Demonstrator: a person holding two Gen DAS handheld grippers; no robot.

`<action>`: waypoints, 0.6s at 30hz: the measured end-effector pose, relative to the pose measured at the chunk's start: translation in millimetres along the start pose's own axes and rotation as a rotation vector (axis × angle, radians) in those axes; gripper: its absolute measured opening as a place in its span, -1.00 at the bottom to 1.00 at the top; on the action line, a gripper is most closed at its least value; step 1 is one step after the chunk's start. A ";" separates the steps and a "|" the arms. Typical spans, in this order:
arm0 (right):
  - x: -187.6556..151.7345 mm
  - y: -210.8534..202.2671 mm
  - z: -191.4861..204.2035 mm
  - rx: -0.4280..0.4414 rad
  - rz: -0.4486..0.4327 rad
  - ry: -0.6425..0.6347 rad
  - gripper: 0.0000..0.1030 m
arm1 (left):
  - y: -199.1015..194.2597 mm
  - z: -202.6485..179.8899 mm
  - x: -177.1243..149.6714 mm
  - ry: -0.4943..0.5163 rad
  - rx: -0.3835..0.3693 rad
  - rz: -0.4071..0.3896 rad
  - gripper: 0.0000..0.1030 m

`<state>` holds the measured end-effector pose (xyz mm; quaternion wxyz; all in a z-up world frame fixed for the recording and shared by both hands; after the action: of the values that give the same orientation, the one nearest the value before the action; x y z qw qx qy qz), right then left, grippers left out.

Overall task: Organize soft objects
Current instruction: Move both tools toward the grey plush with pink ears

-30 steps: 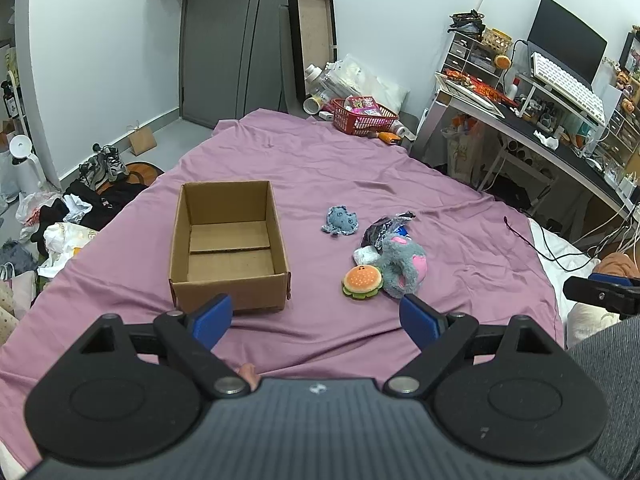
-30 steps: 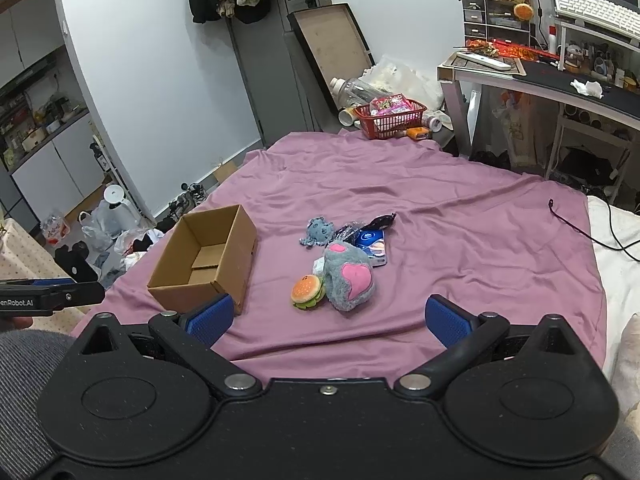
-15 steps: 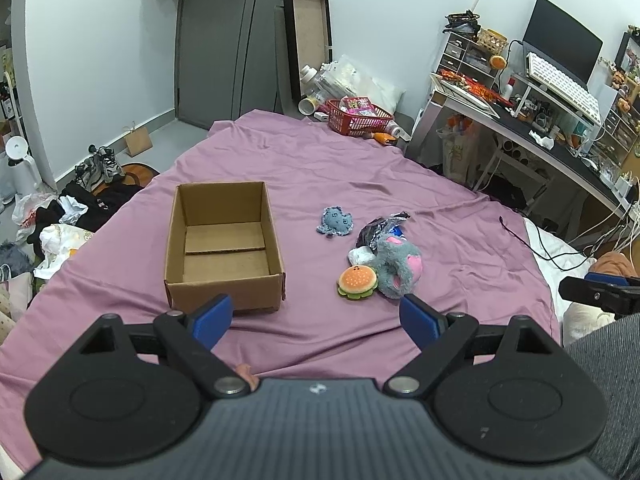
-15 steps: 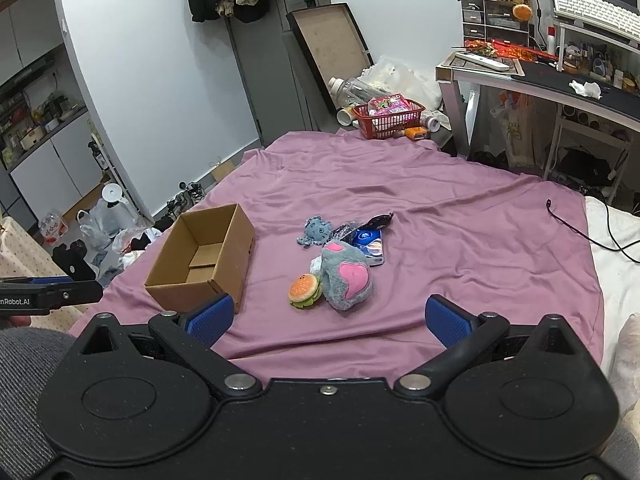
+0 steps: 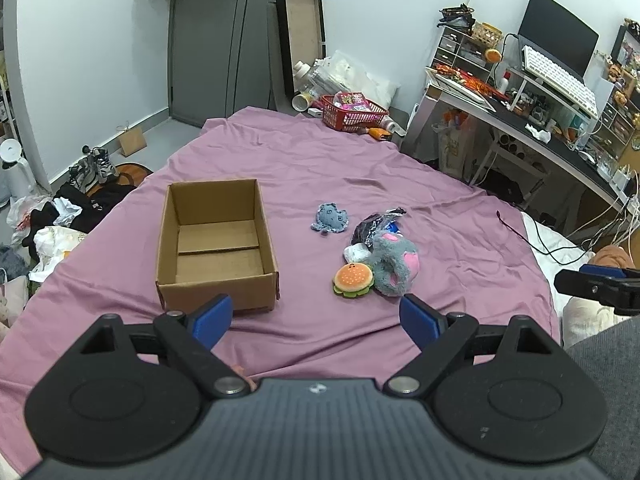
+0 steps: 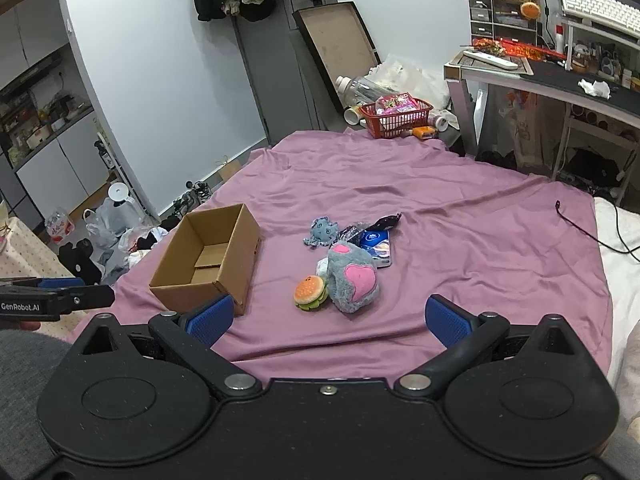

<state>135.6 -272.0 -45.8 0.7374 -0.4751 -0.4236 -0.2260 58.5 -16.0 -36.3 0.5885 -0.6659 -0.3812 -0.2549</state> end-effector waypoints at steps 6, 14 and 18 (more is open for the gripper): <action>-1.6 12.5 -4.7 0.012 0.011 0.016 1.00 | 14.4 4.7 0.7 -0.019 -0.010 0.007 0.74; -5.6 33.6 -18.8 0.007 0.023 0.006 1.00 | 37.5 15.3 -0.8 -0.001 0.018 -0.031 0.74; -5.9 47.7 -25.2 0.002 0.018 0.021 1.00 | 55.1 21.9 -4.3 -0.012 0.001 -0.010 0.73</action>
<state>177.8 -273.6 -79.9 0.7441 -0.4760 -0.4117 -0.2240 98.1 3.6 -76.1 0.5854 -0.6652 -0.3879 -0.2536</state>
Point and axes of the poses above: each gripper's, at about its wrist camera, not at the fingertips, and y roughly the way its jaws point, z to its left, x to its top, the point moved 8 cm from there along y, roughly the way its jaws point, and after that the axes turned 9 degrees about -z, right-handed, at the moved point
